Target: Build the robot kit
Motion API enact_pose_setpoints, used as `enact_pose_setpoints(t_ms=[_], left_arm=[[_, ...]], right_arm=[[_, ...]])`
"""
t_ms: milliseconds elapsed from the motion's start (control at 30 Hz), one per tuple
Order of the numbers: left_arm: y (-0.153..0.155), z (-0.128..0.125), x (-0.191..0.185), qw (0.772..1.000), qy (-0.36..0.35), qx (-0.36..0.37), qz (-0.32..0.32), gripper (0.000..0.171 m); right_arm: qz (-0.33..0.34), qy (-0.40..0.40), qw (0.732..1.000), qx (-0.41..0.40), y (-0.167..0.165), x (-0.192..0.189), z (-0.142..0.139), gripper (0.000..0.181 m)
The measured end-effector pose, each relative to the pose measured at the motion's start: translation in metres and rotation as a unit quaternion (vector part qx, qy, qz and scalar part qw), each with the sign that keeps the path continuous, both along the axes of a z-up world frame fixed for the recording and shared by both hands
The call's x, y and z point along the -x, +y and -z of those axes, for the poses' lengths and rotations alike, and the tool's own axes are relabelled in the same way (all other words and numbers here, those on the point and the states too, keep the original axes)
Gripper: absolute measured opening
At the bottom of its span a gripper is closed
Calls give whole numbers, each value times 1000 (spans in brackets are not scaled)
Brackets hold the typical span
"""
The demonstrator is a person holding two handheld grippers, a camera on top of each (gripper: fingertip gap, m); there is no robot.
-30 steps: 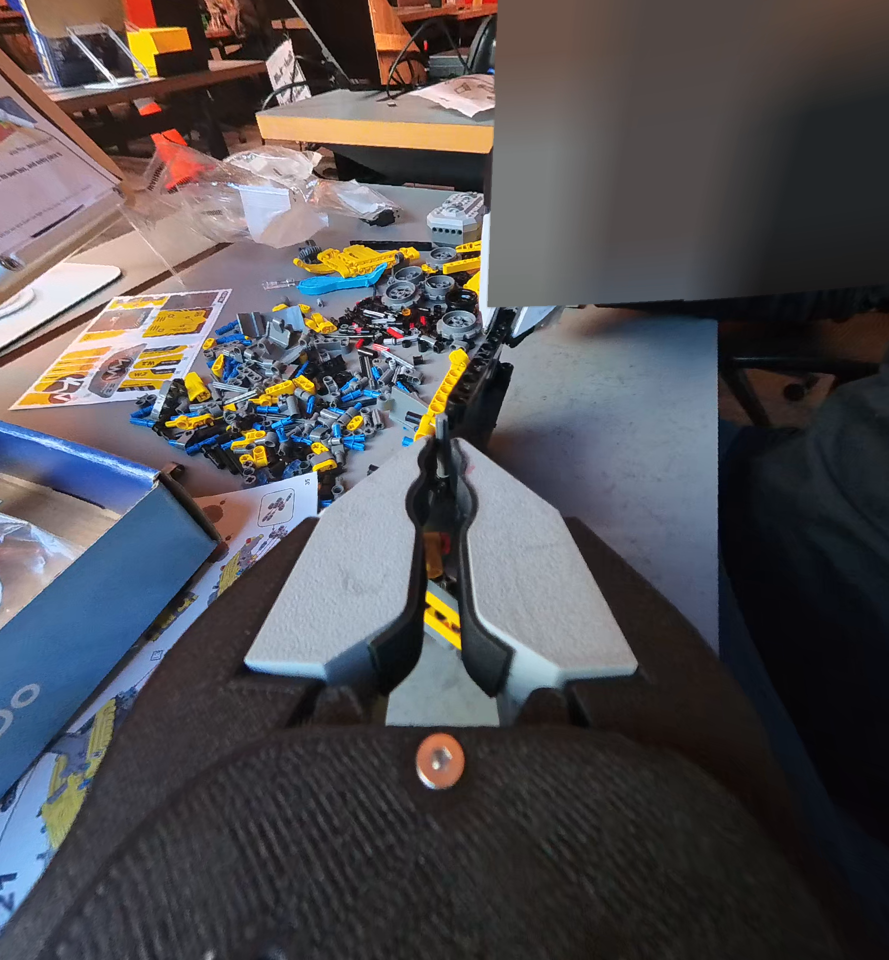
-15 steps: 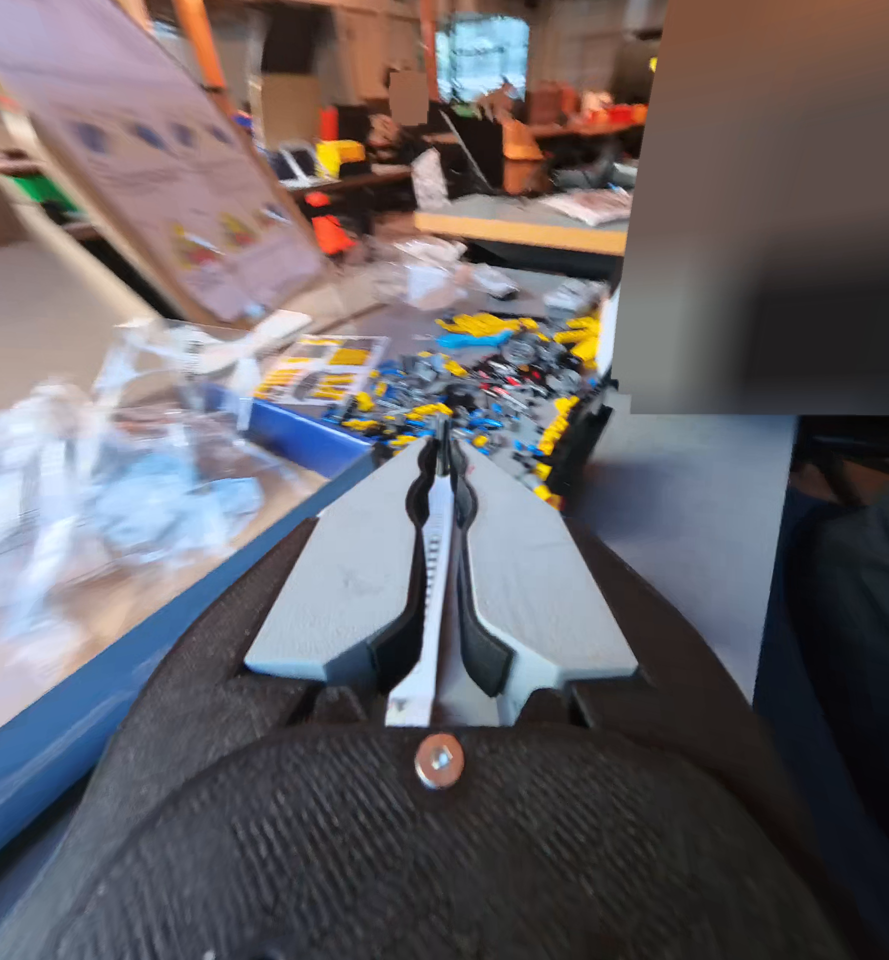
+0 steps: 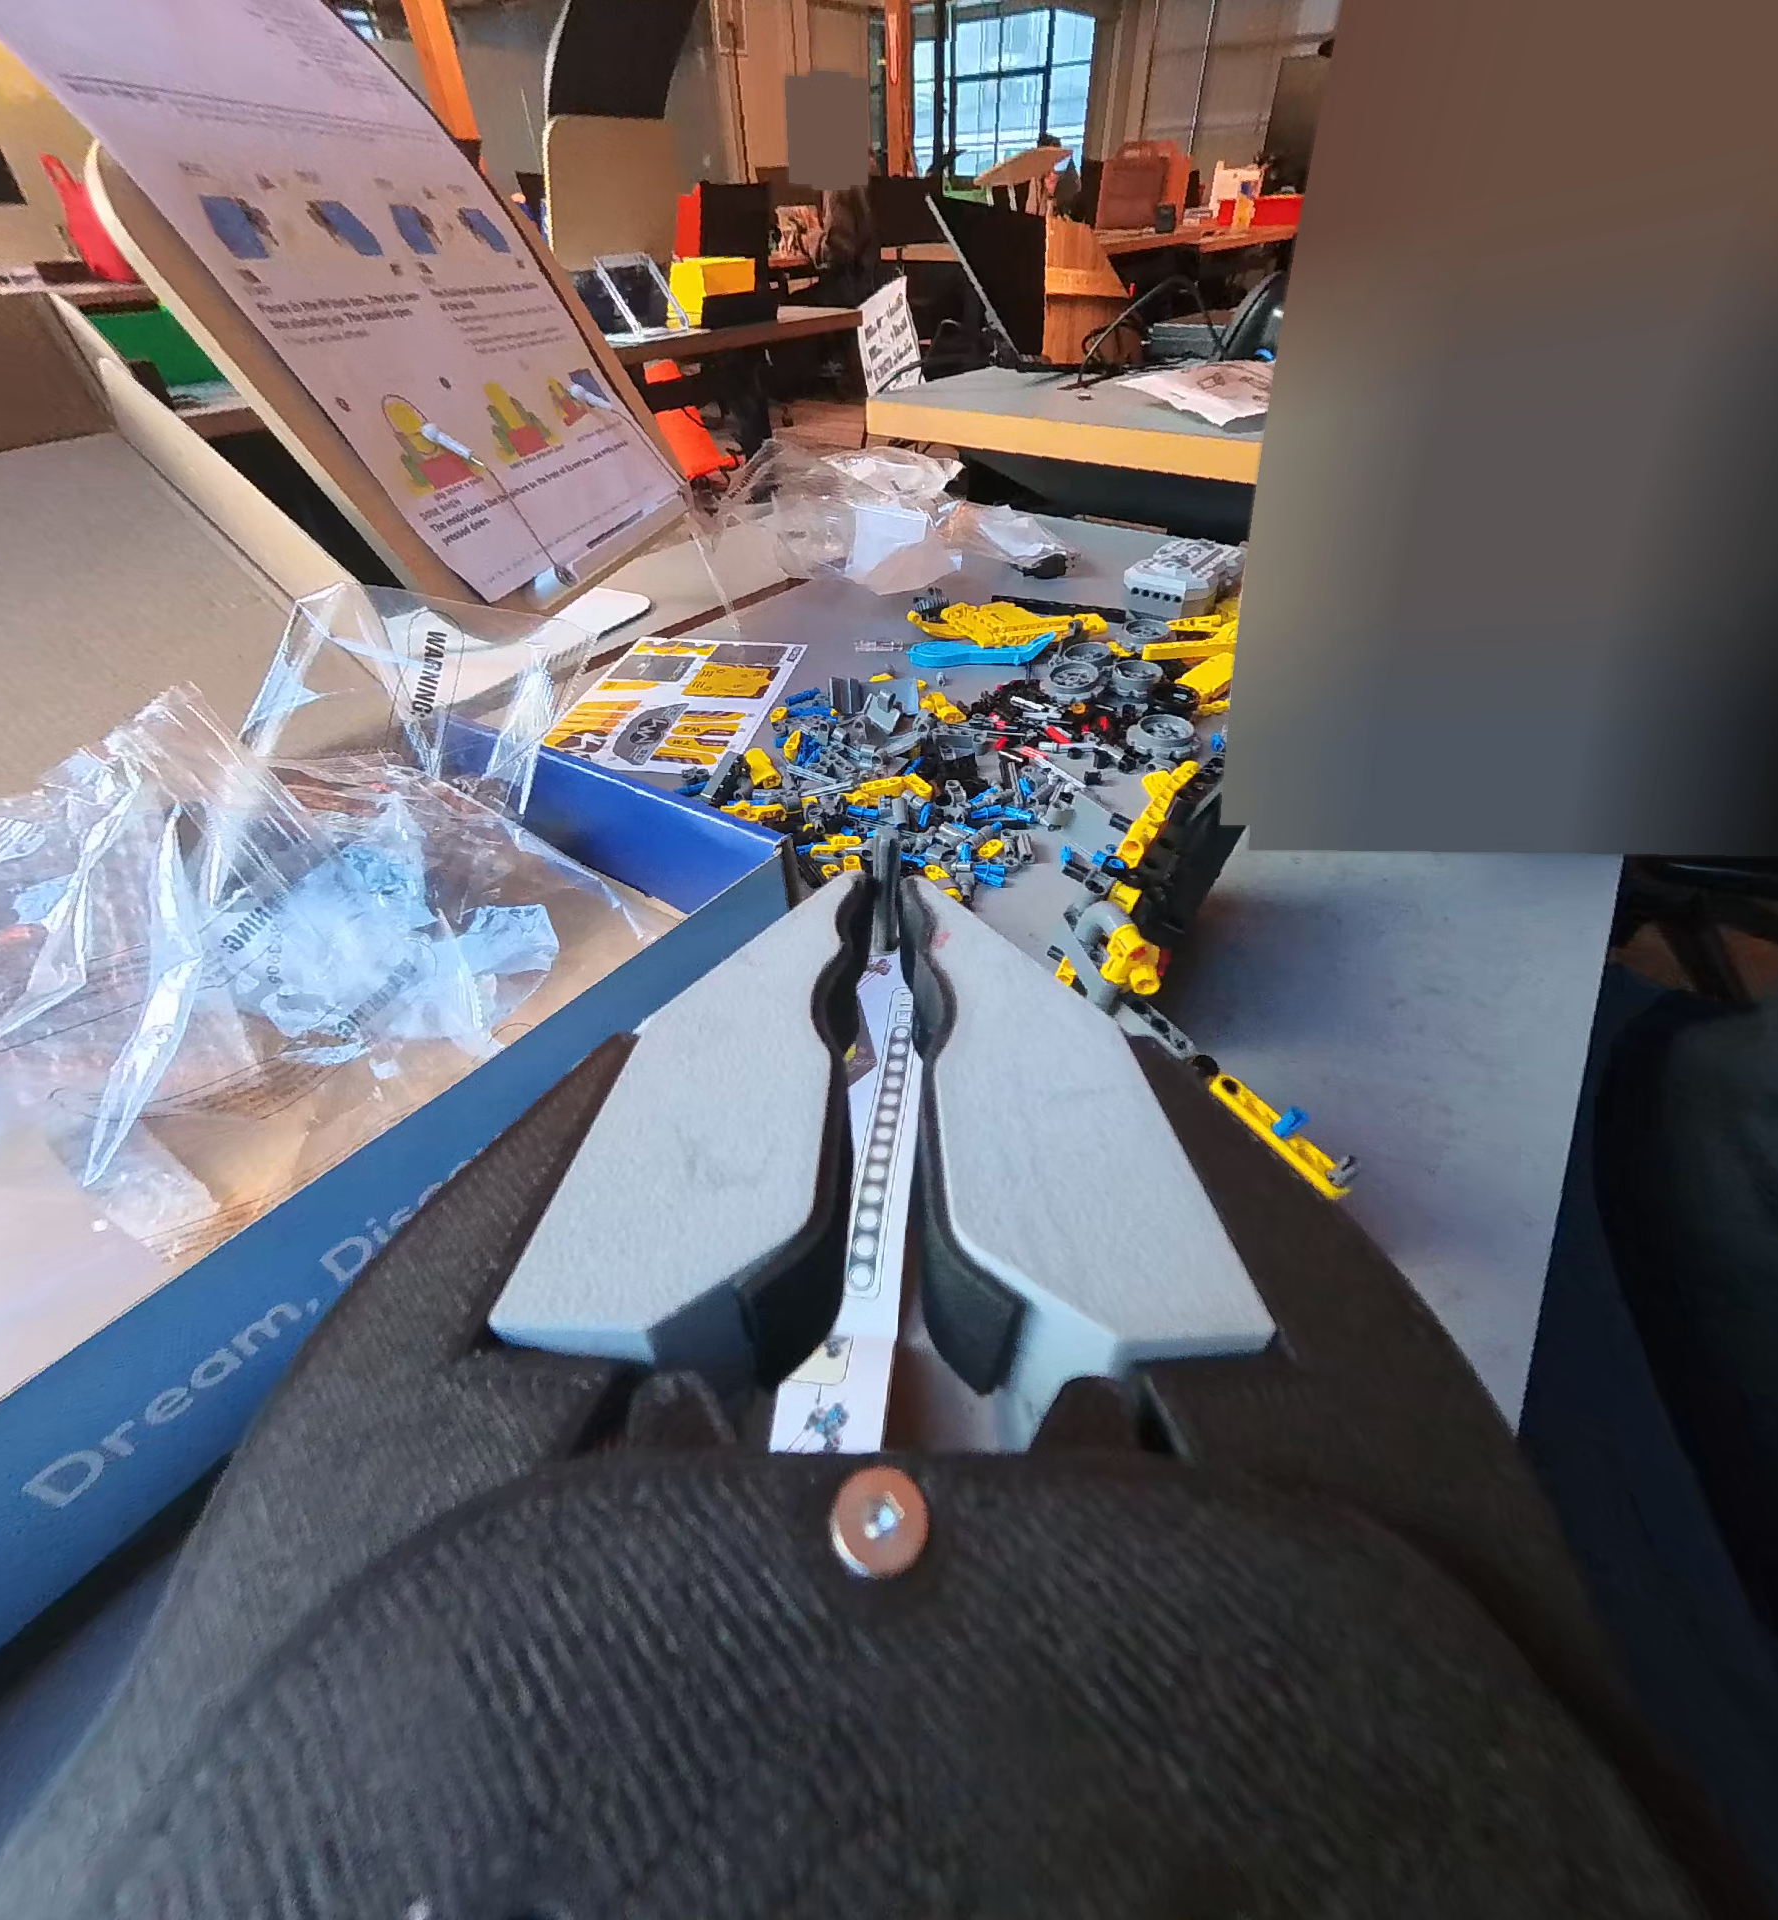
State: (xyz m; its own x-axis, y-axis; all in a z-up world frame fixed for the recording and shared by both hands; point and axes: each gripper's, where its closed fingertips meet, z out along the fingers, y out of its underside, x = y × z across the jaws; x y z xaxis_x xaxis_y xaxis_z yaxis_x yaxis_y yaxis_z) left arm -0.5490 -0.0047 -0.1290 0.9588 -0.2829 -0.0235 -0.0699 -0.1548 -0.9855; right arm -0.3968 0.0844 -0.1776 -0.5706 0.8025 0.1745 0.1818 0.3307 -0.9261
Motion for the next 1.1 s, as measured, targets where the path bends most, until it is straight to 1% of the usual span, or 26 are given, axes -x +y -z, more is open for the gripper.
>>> enact_pose_setpoints(t_ms=[233,367,433,533,633,733,800,967,1100], left_arm=[[0,4,-1,1000,-2,5,3,1],[4,11,-15,999,10,22,22,1],[10,21,-30,997,37,50,37,1],[22,43,-44,989,76,120,36,1],[27,47,-66,983,94,144,63,1],[30,55,-70,970,156,181,54,1],[33,53,-73,965,181,182,56,1],[40,37,-65,969,189,159,30,1],[36,16,-94,983,123,110,86,0]], right_arm=[[-1,1,1000,1,0,0,0,7],[-1,1,1000,0,0,0,0,8],[-2,0,1000,-1,-1,0,1,8],[-2,1,1000,-3,-2,0,1,8],[-2,2,1000,-2,-1,-1,1,7],[-3,2,1000,1,-1,-2,1,7],[-3,2,1000,1,-1,-2,1,7],[-3,5,1000,-1,-1,-3,0,7],[-6,8,1000,2,-1,-3,-1,7]])
